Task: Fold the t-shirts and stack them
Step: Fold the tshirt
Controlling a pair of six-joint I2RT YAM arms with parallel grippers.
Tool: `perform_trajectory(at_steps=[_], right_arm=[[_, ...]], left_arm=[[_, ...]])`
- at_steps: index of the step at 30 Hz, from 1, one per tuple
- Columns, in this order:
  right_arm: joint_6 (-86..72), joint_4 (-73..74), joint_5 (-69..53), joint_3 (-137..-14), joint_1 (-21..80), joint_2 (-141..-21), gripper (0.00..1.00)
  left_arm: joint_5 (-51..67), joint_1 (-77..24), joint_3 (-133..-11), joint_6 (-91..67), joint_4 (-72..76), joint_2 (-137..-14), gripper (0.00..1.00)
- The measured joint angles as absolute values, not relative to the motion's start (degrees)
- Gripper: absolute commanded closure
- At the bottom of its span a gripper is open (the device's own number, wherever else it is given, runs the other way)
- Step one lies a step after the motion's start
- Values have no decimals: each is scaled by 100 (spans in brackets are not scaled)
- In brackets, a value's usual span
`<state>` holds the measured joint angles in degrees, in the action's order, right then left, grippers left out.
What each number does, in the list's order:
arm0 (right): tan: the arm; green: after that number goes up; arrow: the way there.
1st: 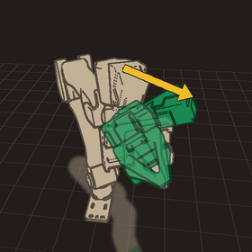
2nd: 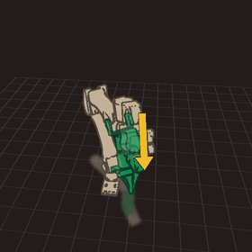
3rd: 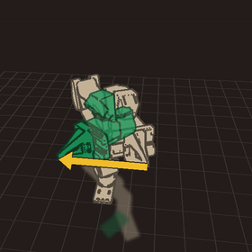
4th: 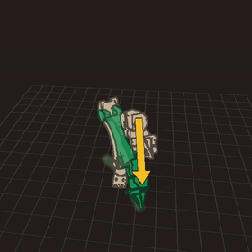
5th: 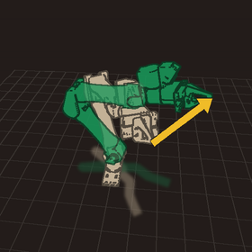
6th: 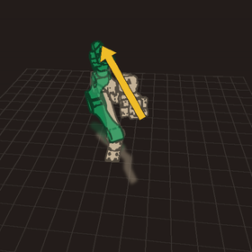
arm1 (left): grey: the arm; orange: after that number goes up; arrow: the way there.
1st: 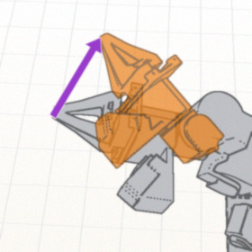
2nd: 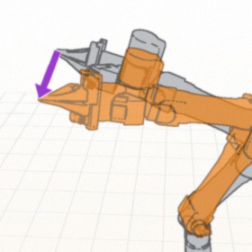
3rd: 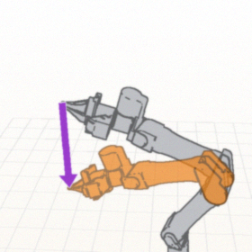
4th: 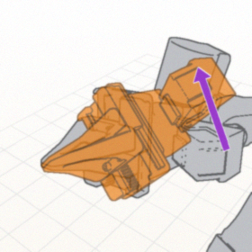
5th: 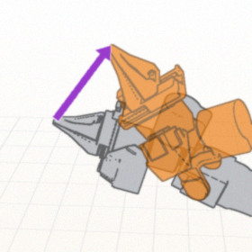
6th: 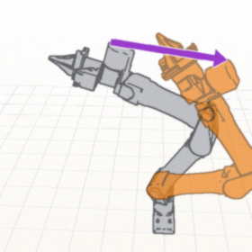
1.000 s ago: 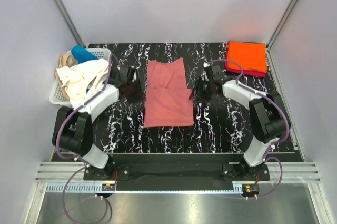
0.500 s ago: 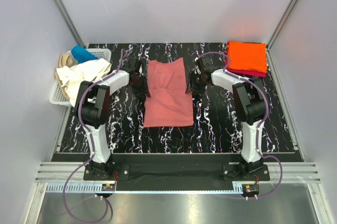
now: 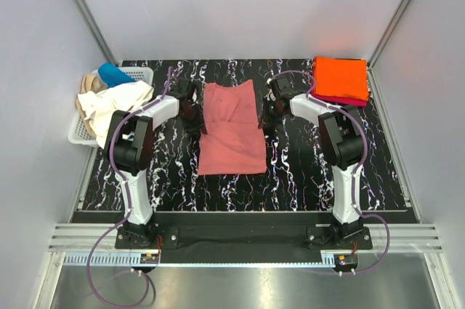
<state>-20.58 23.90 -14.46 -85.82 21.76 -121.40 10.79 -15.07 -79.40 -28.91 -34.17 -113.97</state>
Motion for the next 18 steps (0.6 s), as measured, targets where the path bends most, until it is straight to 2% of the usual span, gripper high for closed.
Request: perform_trajectory(at_steps=[3,18], right_arm=[[-2058,2392,-1468,-8582,2176,-12125,100],[-2034,1907,-2598,-8569,2152,-12029,99]], left_arm=[[1072,-1507,-7940,-2891,-3417,-11397,66],[1076,-1505,-7940,-2919,-3415,-11402,66]])
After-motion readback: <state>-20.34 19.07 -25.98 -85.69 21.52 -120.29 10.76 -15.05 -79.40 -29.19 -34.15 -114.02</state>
